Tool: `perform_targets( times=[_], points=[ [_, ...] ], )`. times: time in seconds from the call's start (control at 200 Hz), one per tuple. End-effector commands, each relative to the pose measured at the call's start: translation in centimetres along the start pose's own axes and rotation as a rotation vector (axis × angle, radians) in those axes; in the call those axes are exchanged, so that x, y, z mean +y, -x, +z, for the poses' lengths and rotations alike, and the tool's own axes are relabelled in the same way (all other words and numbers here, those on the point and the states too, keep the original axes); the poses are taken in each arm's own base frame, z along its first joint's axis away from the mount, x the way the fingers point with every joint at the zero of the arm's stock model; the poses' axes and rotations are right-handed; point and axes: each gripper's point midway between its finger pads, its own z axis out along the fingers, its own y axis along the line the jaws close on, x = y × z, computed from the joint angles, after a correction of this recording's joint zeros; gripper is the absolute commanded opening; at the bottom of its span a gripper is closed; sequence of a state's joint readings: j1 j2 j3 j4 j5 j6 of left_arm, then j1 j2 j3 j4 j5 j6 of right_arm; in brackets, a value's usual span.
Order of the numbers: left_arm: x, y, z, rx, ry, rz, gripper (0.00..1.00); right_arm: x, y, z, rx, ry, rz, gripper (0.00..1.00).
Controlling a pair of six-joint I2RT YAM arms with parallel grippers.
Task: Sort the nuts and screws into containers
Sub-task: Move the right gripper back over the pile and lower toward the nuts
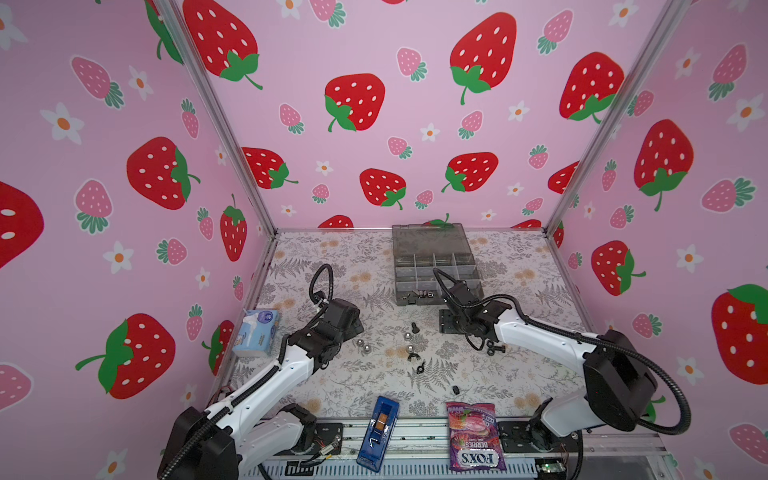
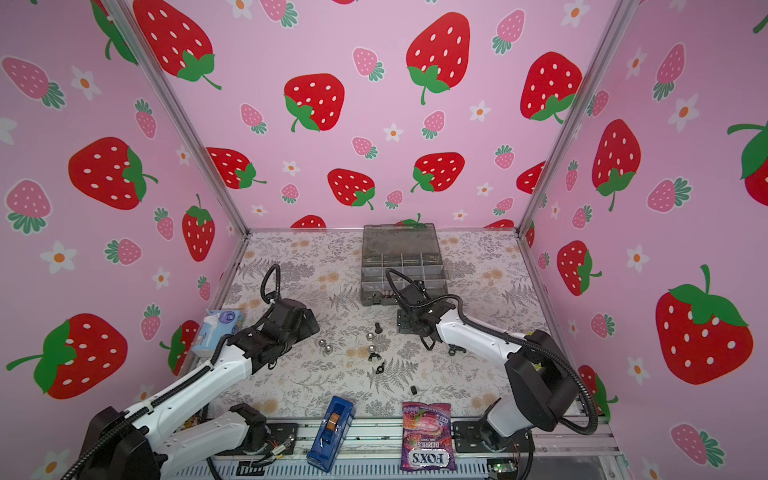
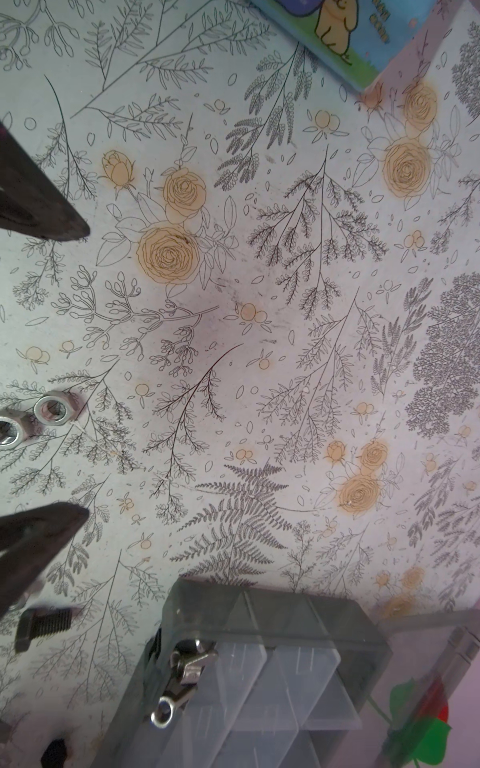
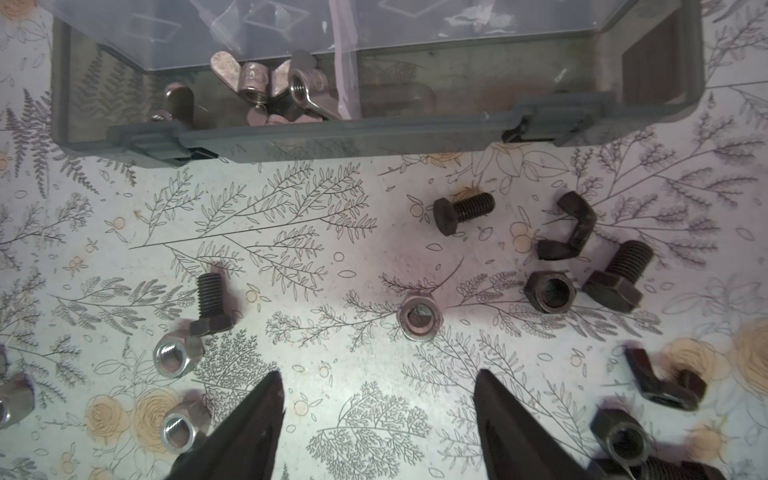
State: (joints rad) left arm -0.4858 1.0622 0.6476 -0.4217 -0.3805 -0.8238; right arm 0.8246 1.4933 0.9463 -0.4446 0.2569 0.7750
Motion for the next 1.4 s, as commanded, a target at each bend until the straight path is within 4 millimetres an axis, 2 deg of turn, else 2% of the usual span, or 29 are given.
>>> perform_targets(
  times=[0.0, 0.21, 0.41, 0.555, 0.98, 1.396],
  points=[
    [-0.5, 0.6, -0.1, -0.01, -0.012, -0.016, 0.99, -3.0, -0.9, -0.8, 0.013, -0.101, 0.055, 0.74],
    [-0.8, 0.7, 0.1, -0.007, -0.013, -0.004, 0.99, -6.8, -2.5, -1.3, 0.033, -0.152, 0.155, 0.65],
    [-1.1, 0.8, 0.3, -0.005, -0.014, 0.023, 0.99, -10.6, -3.6, -2.4, 0.018, -0.184, 0.29, 0.64],
    [-1.2, 0.5, 0.7, 0.006, -0.014, 0.034, 0.99, -13.3, -4.7, -2.2, 0.055, -0.204, 0.385, 0.62],
    [-2.3, 0.1, 1.3, 0.037, -0.048, 0.058, 0.99, -16.1, -7.6, -0.7, 0.077, -0.178, 0.582, 0.62],
    [-2.5, -0.3, 1.5, 0.054, -0.055, 0.067, 0.99, -15.9, -6.7, 0.9, 0.084, -0.134, 0.606, 0.61]
  ],
)
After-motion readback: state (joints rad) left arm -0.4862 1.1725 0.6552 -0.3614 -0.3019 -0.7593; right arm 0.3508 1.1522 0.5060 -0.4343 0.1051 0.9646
